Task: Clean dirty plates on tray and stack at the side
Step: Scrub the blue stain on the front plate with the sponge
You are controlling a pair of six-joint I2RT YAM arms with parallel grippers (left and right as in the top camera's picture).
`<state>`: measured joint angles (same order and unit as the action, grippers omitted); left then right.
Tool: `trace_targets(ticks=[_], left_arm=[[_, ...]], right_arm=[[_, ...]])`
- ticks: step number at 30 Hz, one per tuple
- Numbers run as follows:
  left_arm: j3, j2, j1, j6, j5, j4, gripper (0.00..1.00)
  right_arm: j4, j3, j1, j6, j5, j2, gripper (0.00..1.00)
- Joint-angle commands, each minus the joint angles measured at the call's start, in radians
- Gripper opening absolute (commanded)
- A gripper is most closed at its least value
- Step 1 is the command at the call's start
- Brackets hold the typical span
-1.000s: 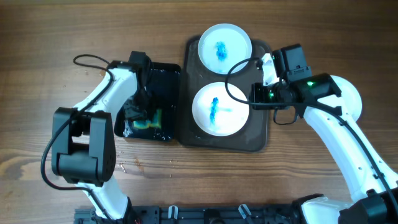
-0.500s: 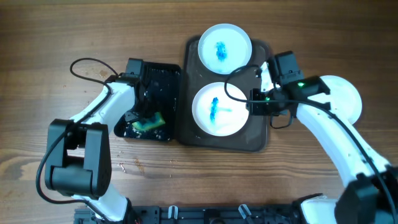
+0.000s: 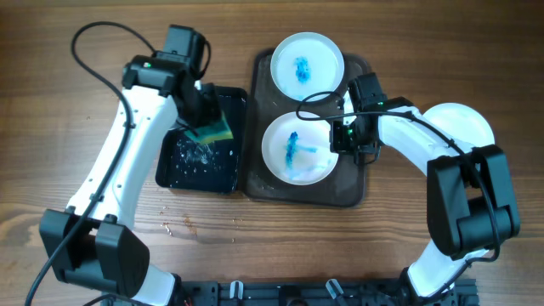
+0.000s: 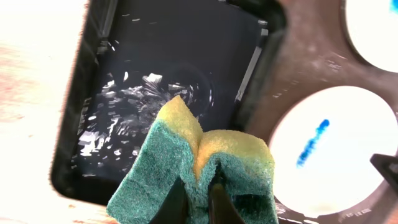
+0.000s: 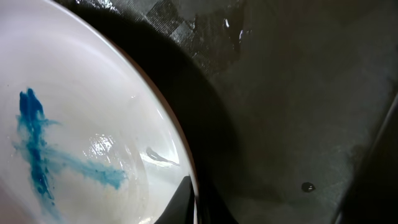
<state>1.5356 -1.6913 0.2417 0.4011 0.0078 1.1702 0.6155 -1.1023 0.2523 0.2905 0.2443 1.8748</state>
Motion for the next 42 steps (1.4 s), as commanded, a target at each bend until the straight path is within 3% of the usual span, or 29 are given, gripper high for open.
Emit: trace_targets(ticks=[1,6,11,14,16,18,20,21,23,25,31,35,40,42], left_arm=[[0.01,-0.009,0.084,-0.005,0.126,-0.09,0.04],[-0.053,-0.158,0.237,0.082,0.22,-0.382,0.04],[-0.053,-0.418,0.315,0.082,0.164,-0.494,0.04],[-0.053,-0.468,0.308,0.077,-0.04,-0.407,0.04],[-0.051,-0.459,0.303,0.039,-0.276,-0.332,0.04],[-0.051,-0.459,0.303,0.021,-0.364,-0.313,0.04],[-0.051,-0.459,0.304,0.022,-0.253,-0.342,0.04],[-0.052,-0.46,0.304,0.022,-0.121,-0.365,0.04],[-0.054,-0.47,0.309,0.022,0.339,-0.466,0.04],[-0.06,-0.498,0.34,0.038,0.5,-0.539,0.04],[-0.064,-0.549,0.488,0.051,0.5,-0.57,0.04],[-0.064,-0.549,0.505,0.051,0.461,-0.507,0.04],[-0.064,-0.545,0.426,0.047,0.227,-0.325,0.04],[-0.064,-0.537,0.381,0.047,0.064,-0.239,0.04]], right_arm=[[0.029,0.011,0.003,-0.002,-0.004,0.029,0.04],[0.048,0.011,0.003,-0.002,-0.004,0.029,0.04],[0.056,0.011,0.003,-0.002,-0.004,0.029,0.05],[0.058,0.011,0.003,-0.002,-0.004,0.029,0.04],[0.058,0.011,0.003,-0.002,-0.004,0.029,0.04],[0.058,0.011,0.003,-0.003,-0.004,0.029,0.04],[0.059,0.011,0.003,-0.002,-0.004,0.029,0.04],[0.059,0.011,0.003,-0.002,-0.004,0.029,0.04],[0.058,0.011,0.003,-0.003,-0.004,0.029,0.04],[0.058,0.011,0.003,-0.029,-0.004,0.029,0.04],[0.062,0.011,0.003,-0.026,-0.004,0.029,0.04],[0.063,0.011,0.003,-0.026,-0.004,0.029,0.04],[0.069,0.011,0.003,-0.026,-0.004,0.029,0.04],[0.069,0.011,0.003,-0.026,-0.004,0.029,0.04]])
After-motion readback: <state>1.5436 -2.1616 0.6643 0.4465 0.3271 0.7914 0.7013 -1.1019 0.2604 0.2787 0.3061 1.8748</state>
